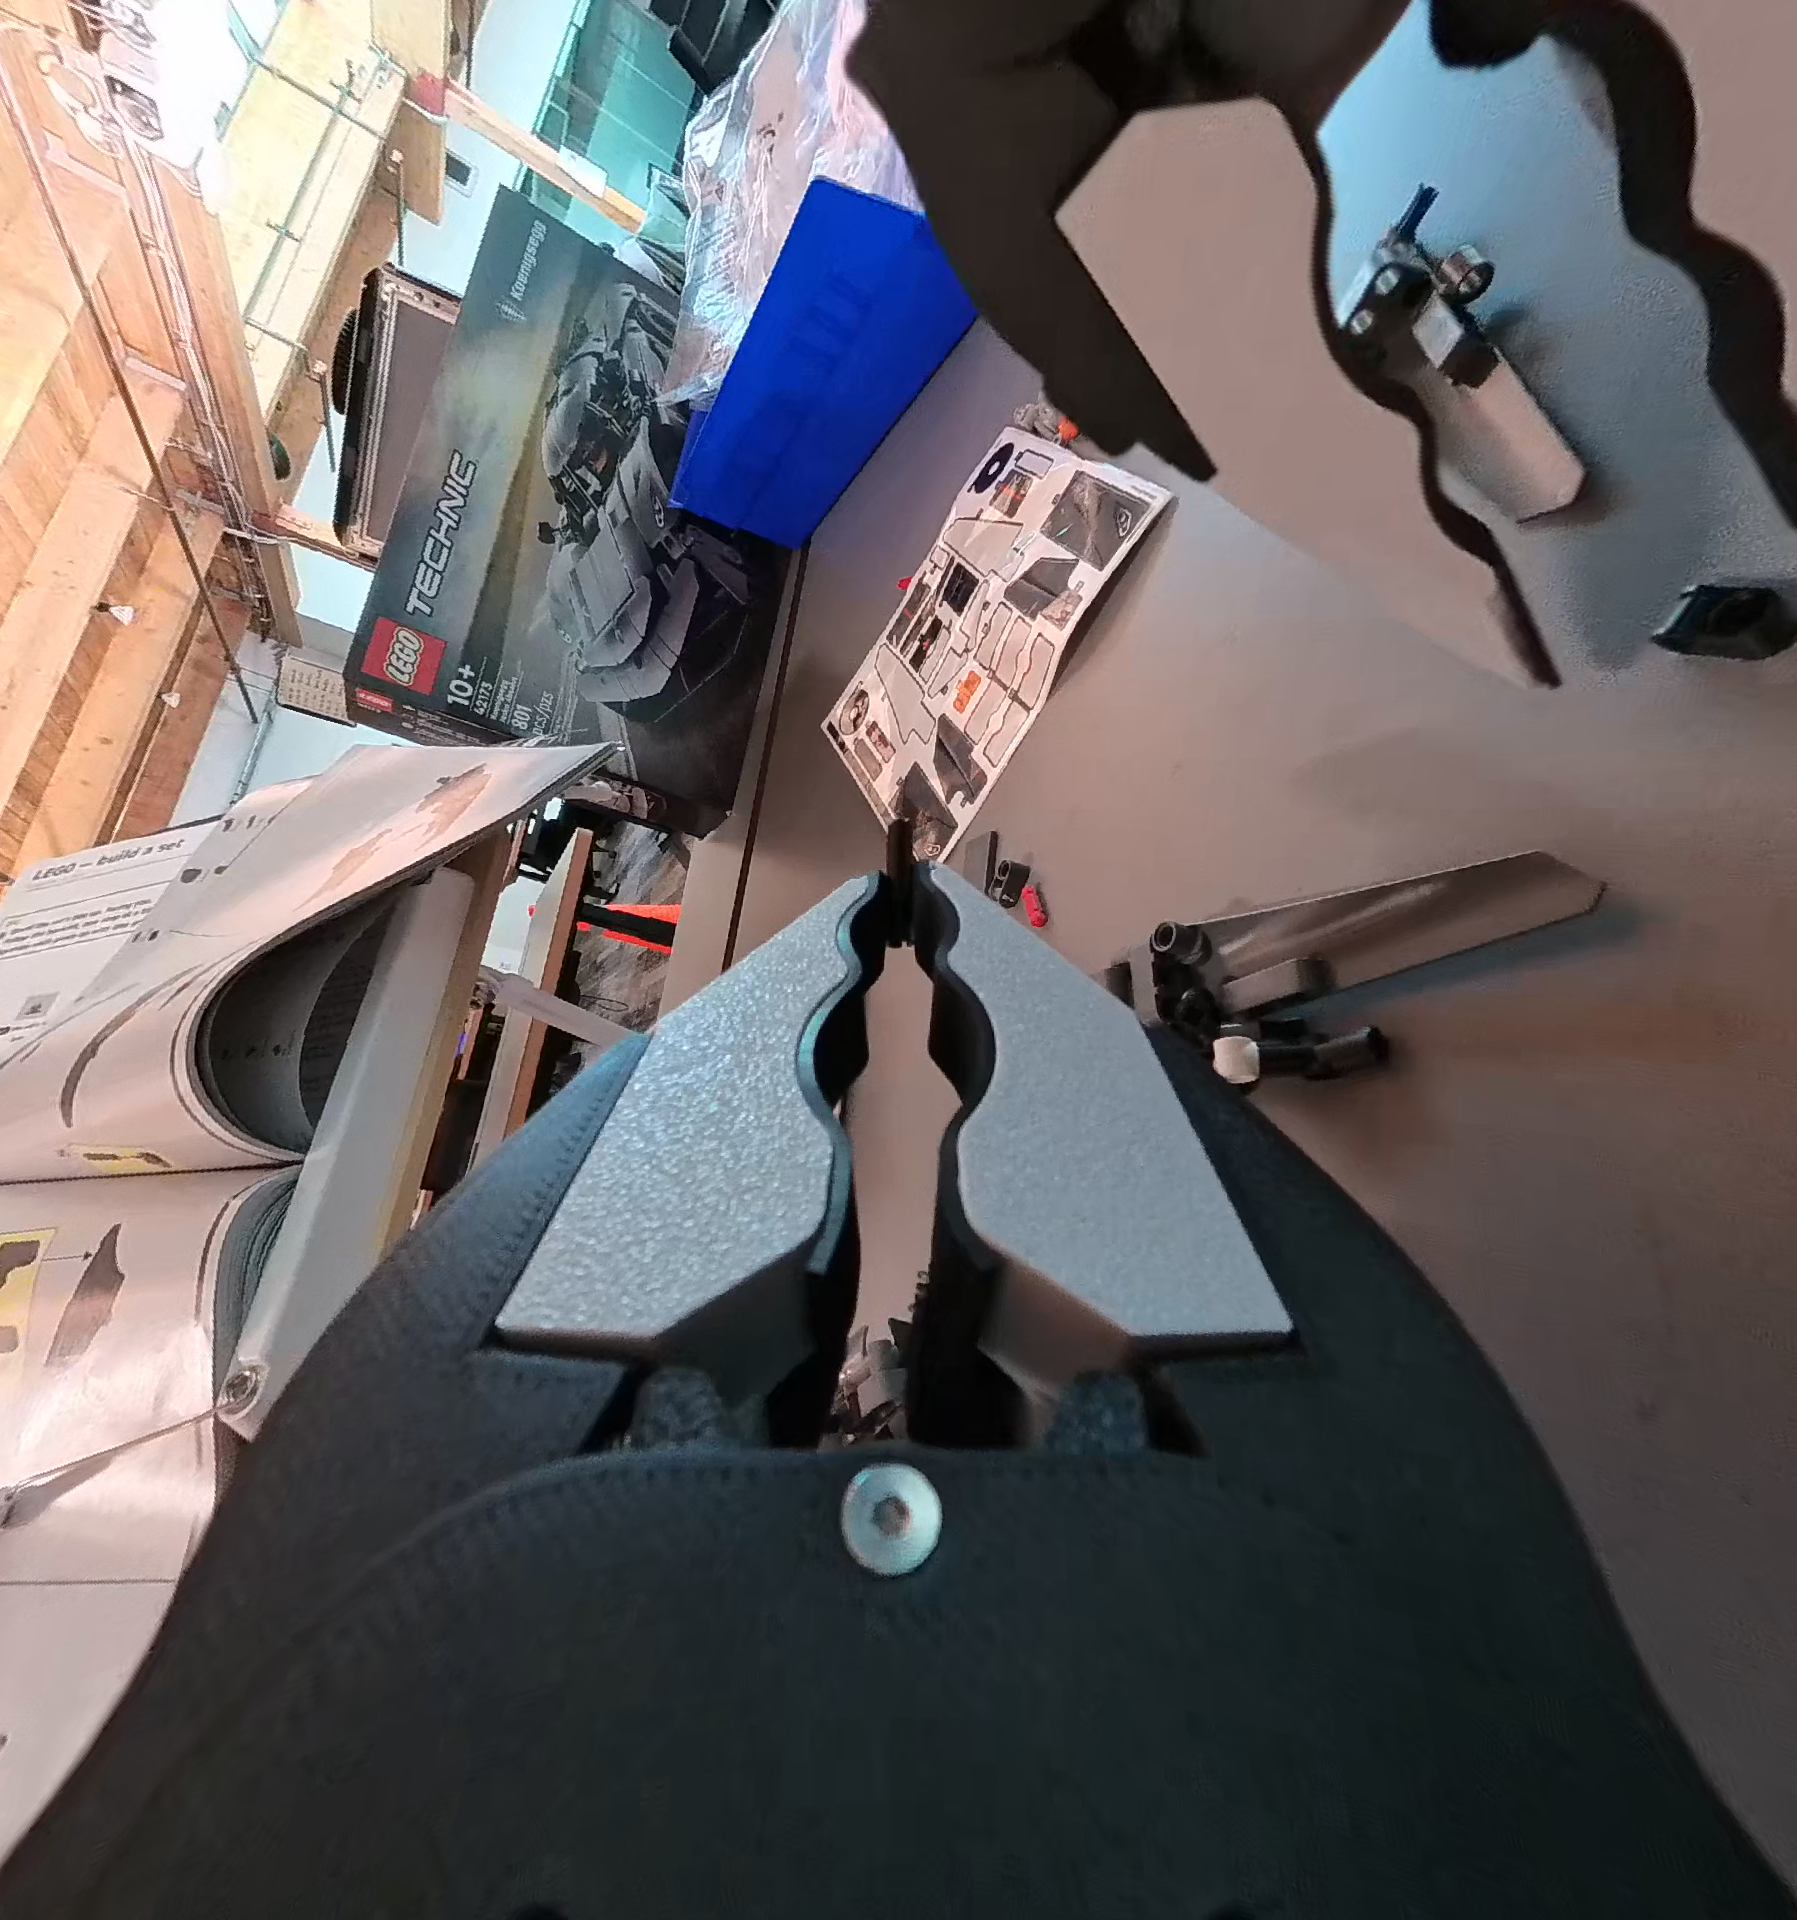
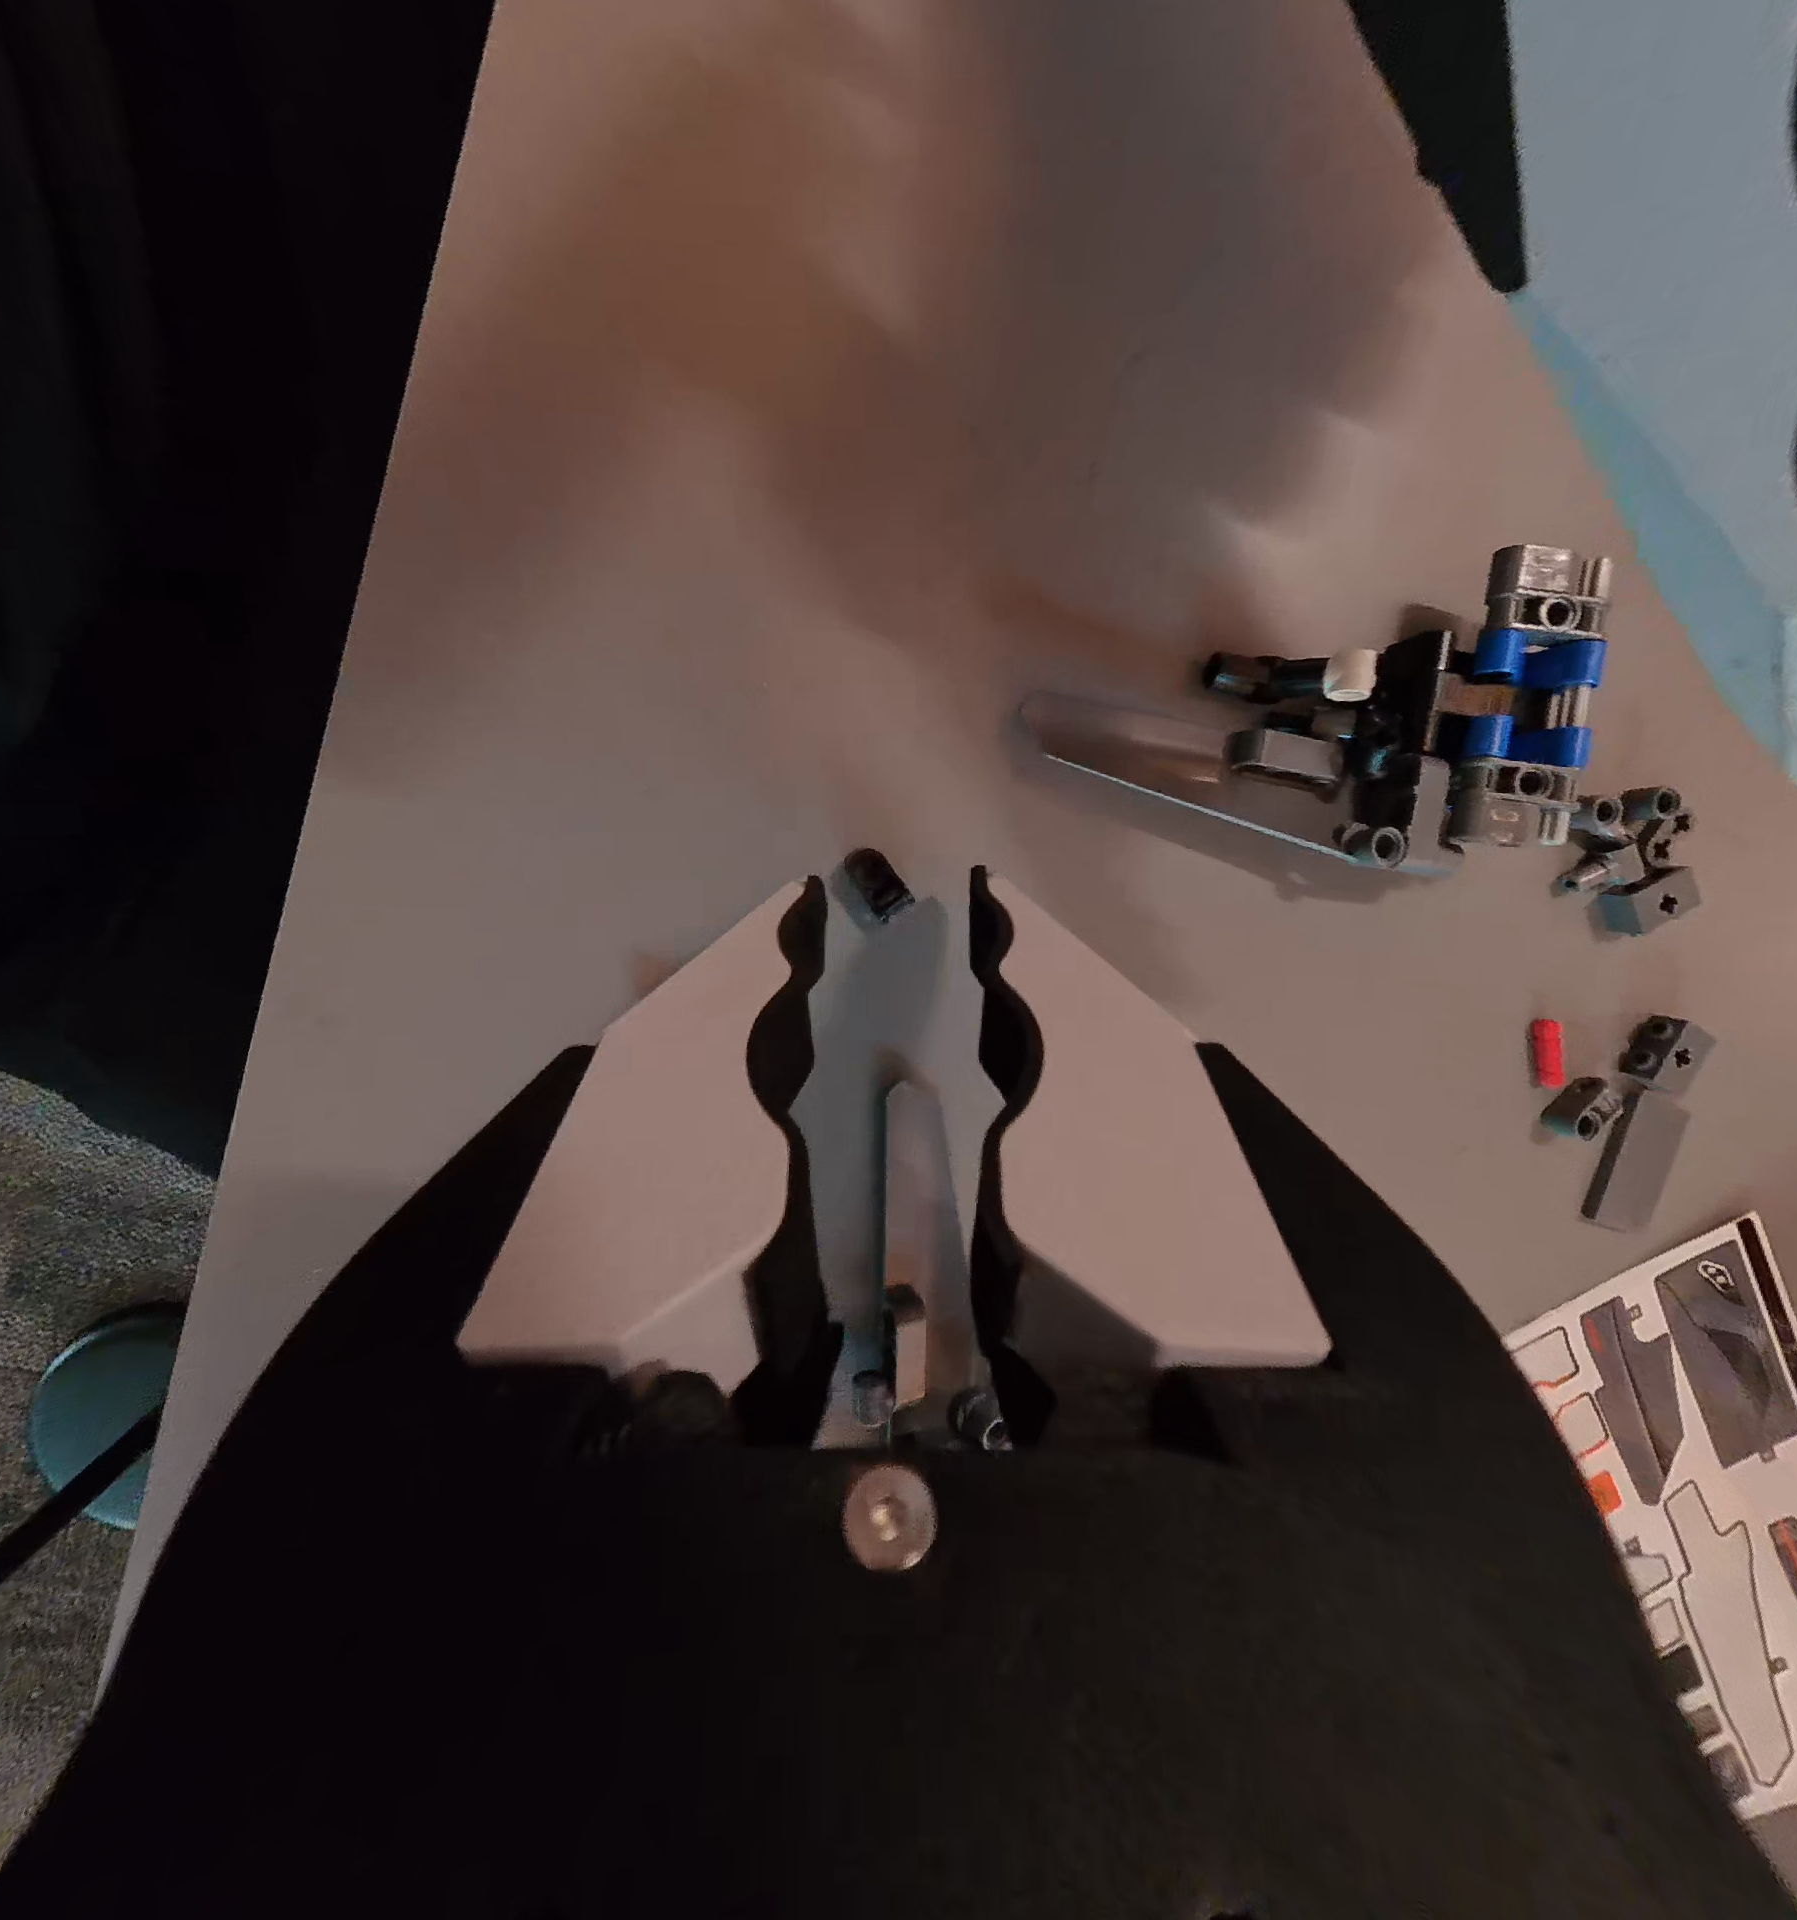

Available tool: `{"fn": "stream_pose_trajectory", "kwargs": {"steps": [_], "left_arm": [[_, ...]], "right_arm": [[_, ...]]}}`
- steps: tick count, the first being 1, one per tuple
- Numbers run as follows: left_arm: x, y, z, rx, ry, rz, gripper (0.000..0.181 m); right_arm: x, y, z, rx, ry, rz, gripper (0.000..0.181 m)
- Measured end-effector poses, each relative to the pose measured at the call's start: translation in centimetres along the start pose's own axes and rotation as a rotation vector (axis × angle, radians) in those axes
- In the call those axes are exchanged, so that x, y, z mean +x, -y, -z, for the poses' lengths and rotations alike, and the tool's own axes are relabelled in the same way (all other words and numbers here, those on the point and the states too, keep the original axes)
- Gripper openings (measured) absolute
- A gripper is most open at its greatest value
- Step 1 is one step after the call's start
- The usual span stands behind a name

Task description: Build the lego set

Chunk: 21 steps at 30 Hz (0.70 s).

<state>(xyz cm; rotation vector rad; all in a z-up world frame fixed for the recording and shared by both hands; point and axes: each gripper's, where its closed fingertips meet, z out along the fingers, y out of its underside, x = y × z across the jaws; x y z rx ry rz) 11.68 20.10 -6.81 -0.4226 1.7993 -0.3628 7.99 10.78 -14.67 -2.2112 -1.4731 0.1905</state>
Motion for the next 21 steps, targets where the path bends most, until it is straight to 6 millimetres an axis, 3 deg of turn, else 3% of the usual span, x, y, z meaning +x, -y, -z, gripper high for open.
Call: {"fn": "stream_pose_trajectory", "kwargs": {"steps": [4, 6, 13, 16, 21], "left_arm": [[0.0, 0.0, -0.1, 0.009, -0.004, 0.021, 0.001], [-0.1, 0.5, 0.1, 0.033, 0.008, 0.029, 0.001], [-1.1, 2.9, 1.2, 0.130, 0.103, 0.005, 0.001], [-1.4, 3.4, 1.5, 0.148, 0.137, -0.008, 0.001], [-1.4, 4.0, 1.8, 0.162, 0.171, -0.054, 0.001]], "right_arm": [[1.1, -0.1, 1.6, 0.055, -0.072, -0.054, 0.029], [2.5, 0.2, 2.9, 0.127, -0.152, -0.137, 0.024], [7.1, 3.5, 8.2, 0.603, -0.332, -0.442, 0.023], [7.6, 4.6, 9.5, 0.752, -0.311, -0.484, 0.021], [7.6, 6.0, 9.6, 0.847, -0.233, -0.520, 0.016]]}}
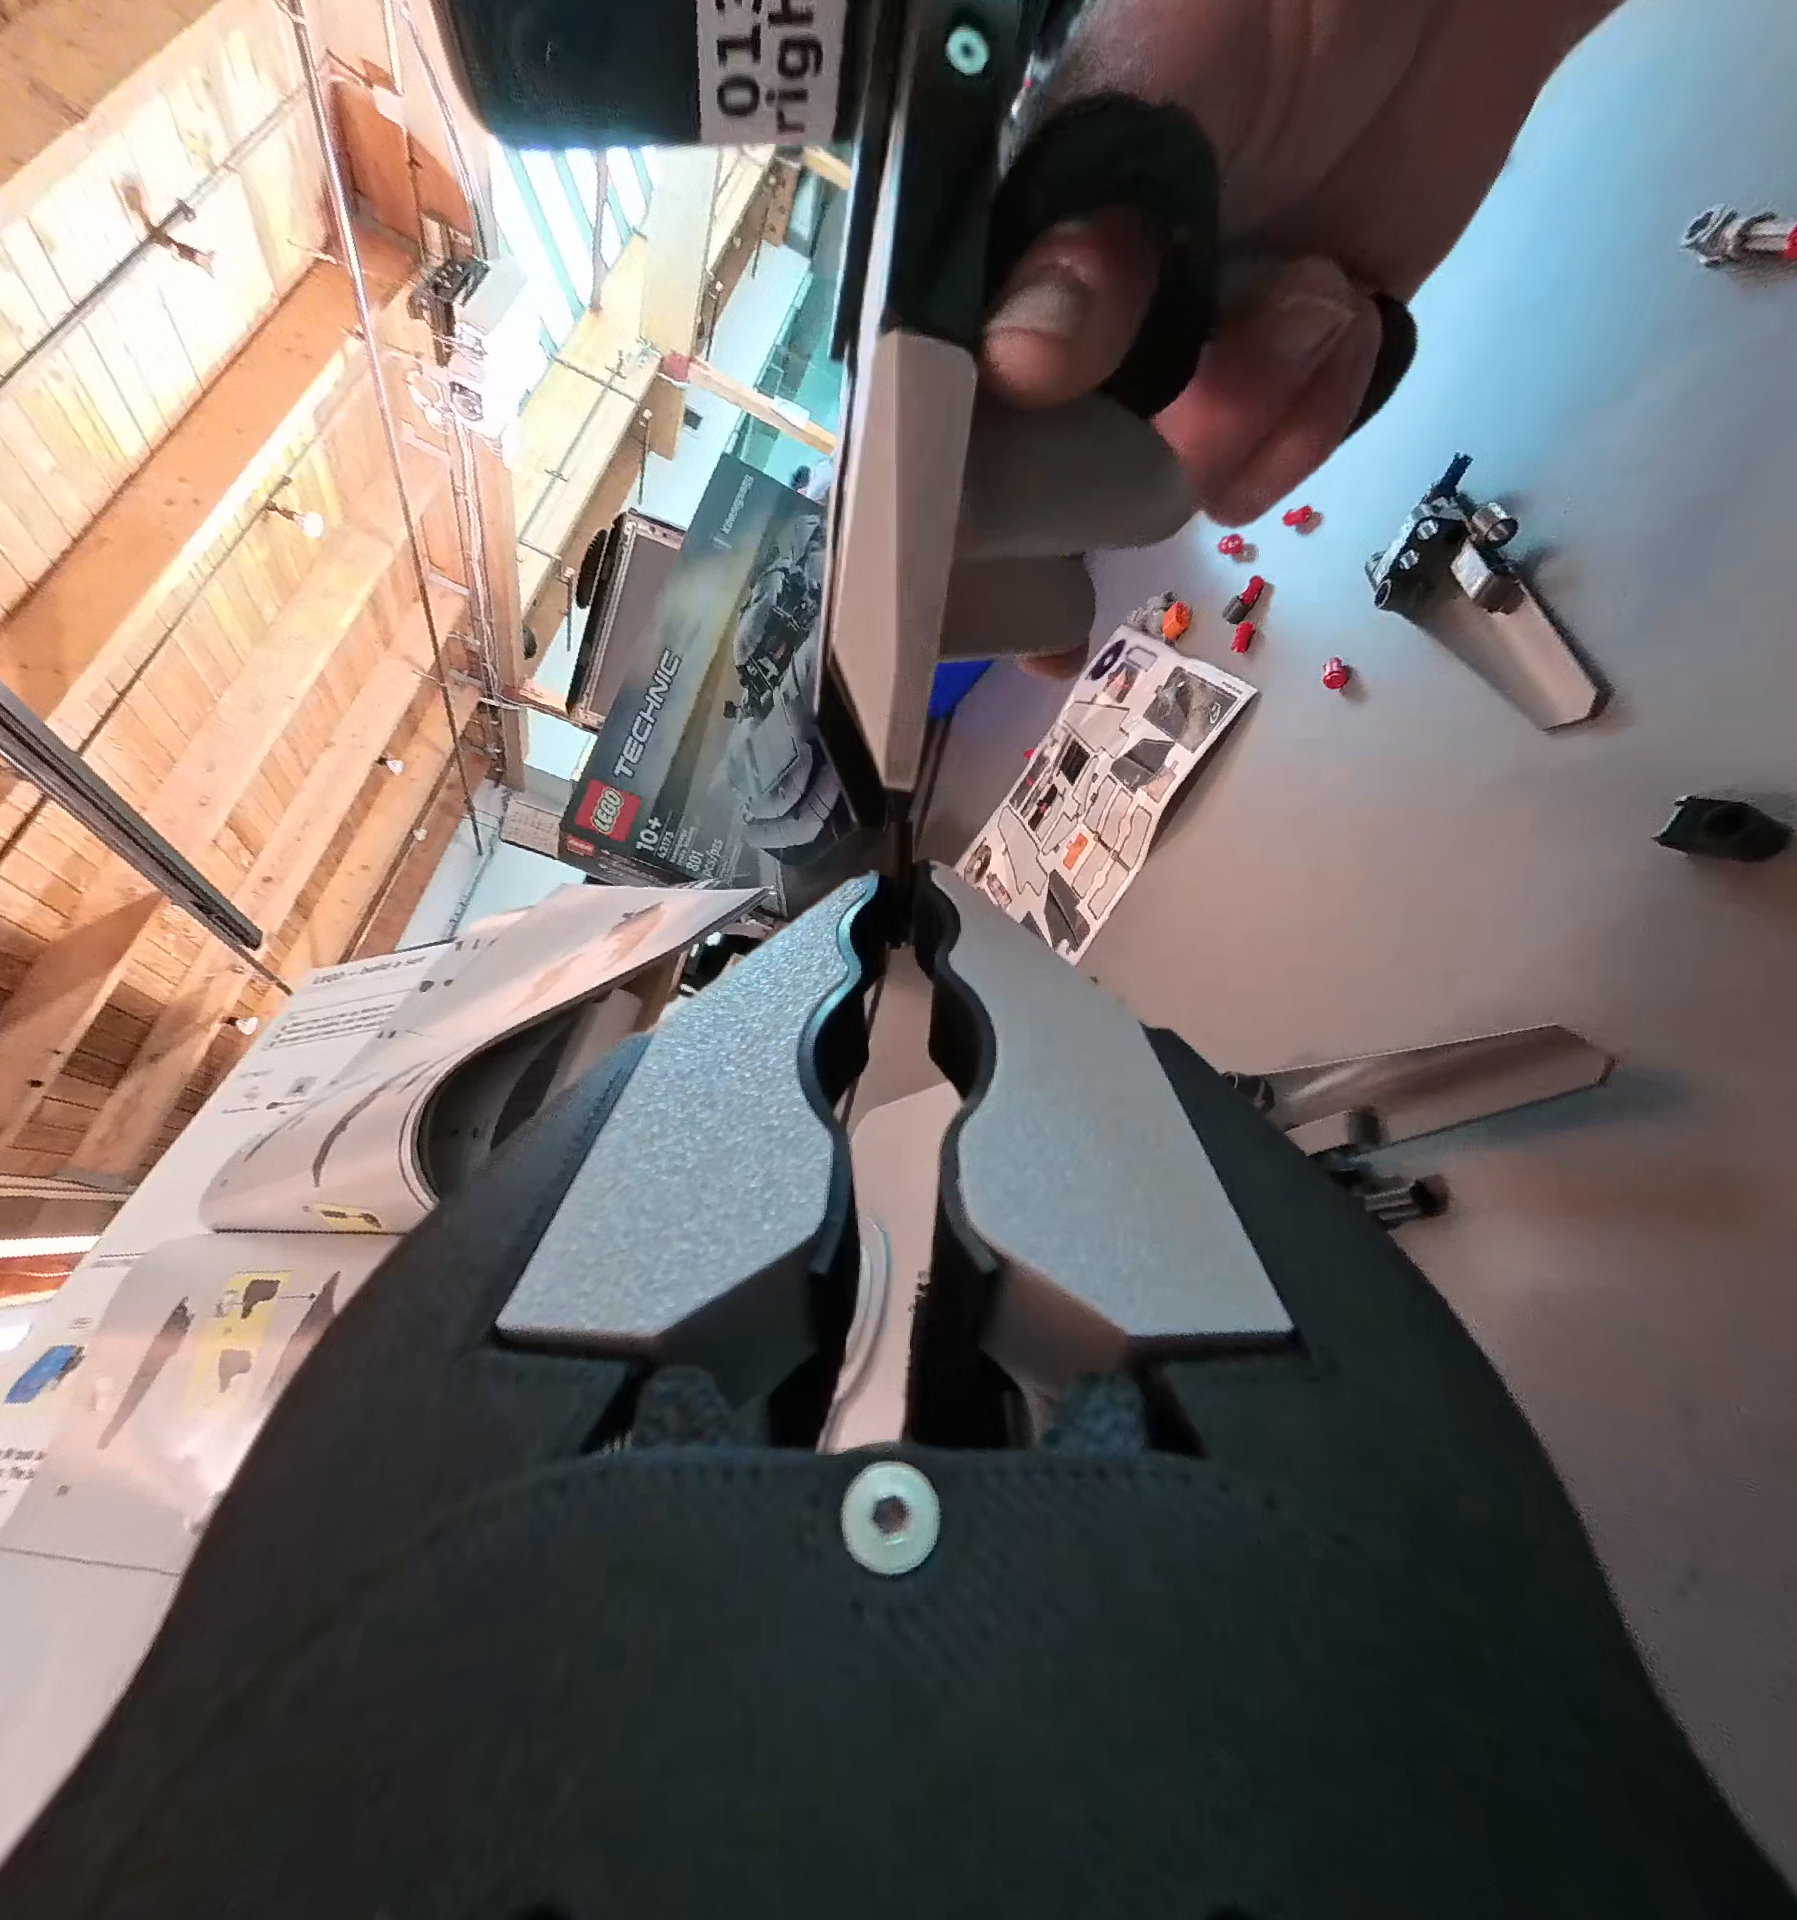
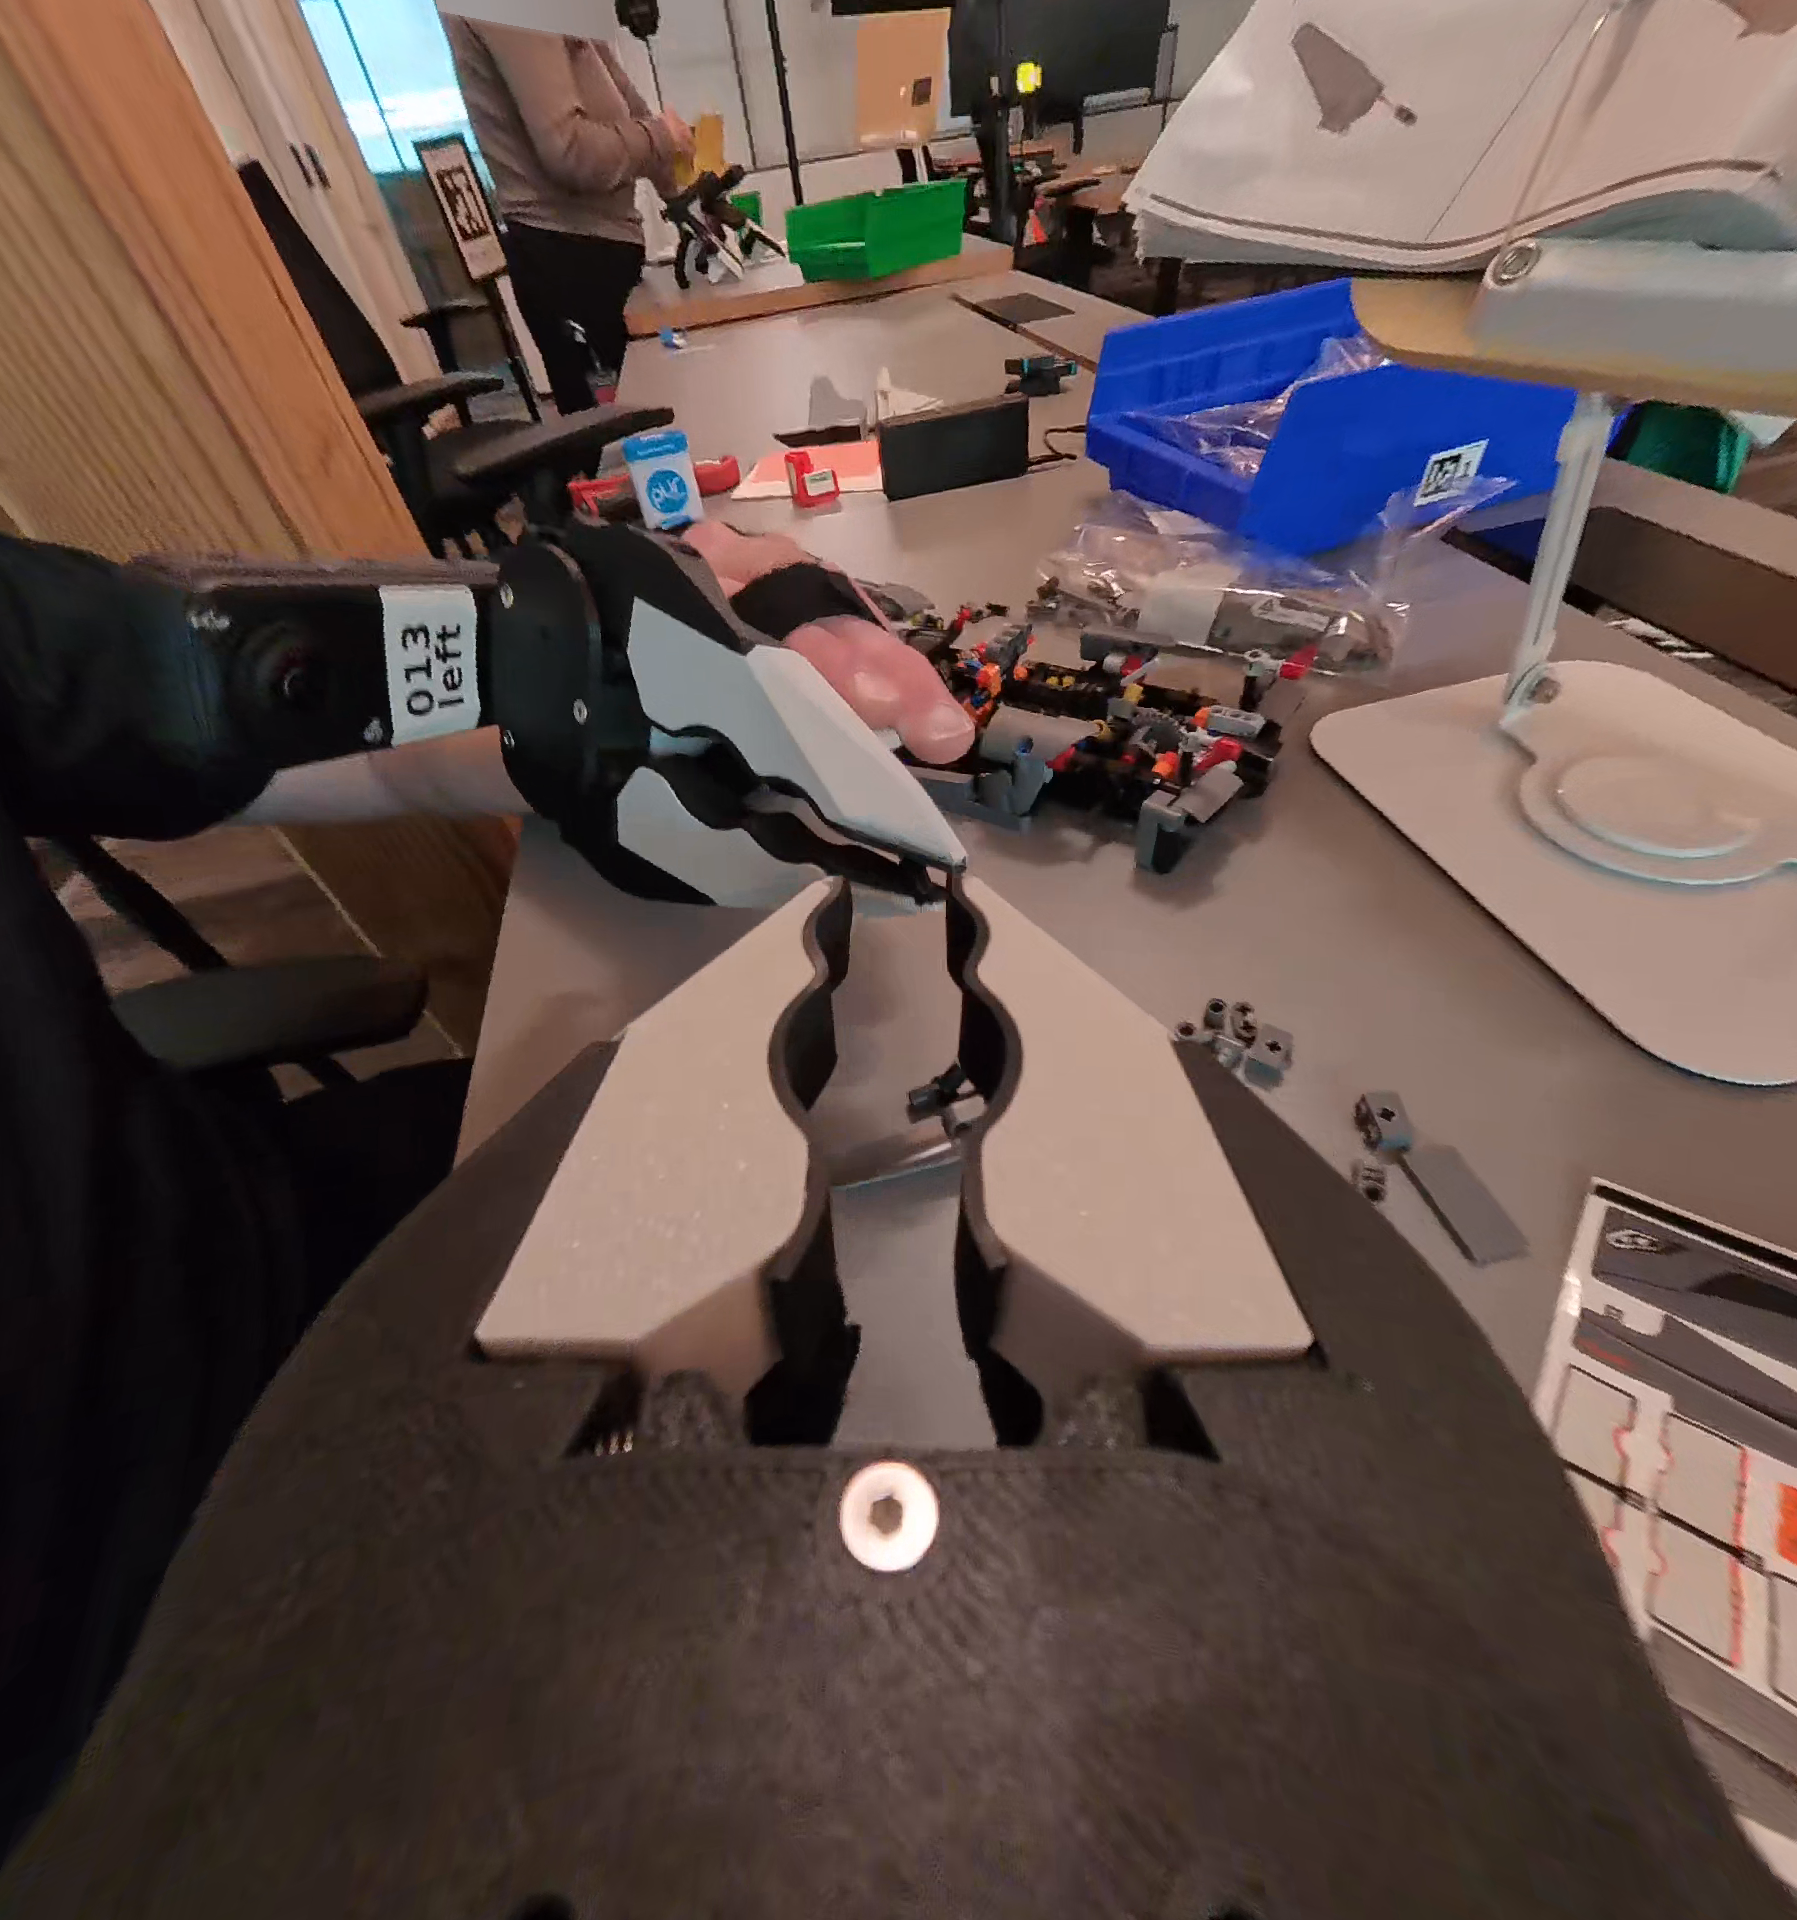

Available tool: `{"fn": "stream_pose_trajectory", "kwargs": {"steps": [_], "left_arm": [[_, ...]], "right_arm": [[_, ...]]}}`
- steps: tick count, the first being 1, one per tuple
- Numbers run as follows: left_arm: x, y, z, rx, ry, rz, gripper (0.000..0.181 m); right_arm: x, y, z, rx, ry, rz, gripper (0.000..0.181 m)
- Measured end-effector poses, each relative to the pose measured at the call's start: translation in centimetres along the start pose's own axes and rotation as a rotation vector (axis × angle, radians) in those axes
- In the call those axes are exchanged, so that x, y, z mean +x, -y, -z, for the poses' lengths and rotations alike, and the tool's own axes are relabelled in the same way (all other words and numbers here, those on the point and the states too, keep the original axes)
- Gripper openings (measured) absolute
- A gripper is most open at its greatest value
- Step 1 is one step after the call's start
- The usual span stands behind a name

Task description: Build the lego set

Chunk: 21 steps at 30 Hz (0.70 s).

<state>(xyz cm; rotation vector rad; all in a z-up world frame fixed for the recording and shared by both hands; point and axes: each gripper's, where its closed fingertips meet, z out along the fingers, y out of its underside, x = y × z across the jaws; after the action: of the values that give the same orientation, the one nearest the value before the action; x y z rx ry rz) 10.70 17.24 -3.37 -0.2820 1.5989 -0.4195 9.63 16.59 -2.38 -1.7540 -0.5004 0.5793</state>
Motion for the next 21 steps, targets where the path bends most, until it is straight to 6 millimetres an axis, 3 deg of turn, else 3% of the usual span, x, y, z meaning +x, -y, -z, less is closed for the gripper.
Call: {"fn": "stream_pose_trajectory", "kwargs": {"steps": [16, 21], "left_arm": [[-0.6, 1.0, 0.3, 0.041, 0.034, 0.028, 0.001], [0.8, 0.6, 0.4, 0.027, -0.095, 0.044, 0.006]], "right_arm": [[-0.3, 0.3, -0.4, 0.027, 0.046, -0.049, 0.002], [-0.1, -0.9, 0.9, -0.158, -0.017, 0.103, 0.001]]}}
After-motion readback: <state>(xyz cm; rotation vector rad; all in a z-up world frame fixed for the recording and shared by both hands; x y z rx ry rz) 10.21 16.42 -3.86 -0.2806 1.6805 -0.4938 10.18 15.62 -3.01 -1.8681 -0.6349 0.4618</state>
